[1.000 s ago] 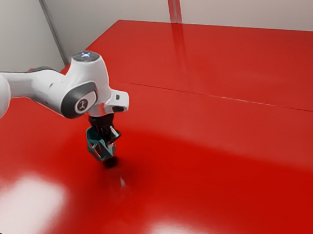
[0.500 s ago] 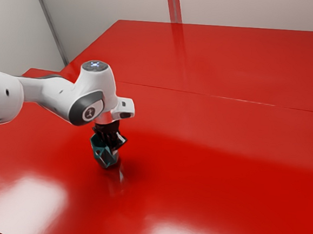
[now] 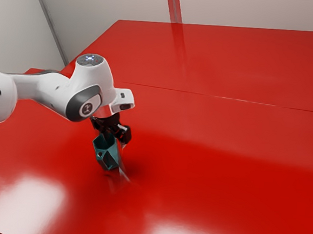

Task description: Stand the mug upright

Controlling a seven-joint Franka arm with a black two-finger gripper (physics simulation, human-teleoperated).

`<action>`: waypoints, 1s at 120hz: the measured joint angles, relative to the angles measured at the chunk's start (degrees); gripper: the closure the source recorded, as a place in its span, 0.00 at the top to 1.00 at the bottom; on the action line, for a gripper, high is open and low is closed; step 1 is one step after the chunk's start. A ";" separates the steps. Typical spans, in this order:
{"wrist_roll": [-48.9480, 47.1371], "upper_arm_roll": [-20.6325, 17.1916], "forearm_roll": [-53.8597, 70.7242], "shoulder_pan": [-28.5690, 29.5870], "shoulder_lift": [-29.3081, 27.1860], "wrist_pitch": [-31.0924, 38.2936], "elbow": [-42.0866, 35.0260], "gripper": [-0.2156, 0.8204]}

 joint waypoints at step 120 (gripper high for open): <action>-1.40 -5.64 -6.77 5.28 7.70 -40.44 45.06 0.77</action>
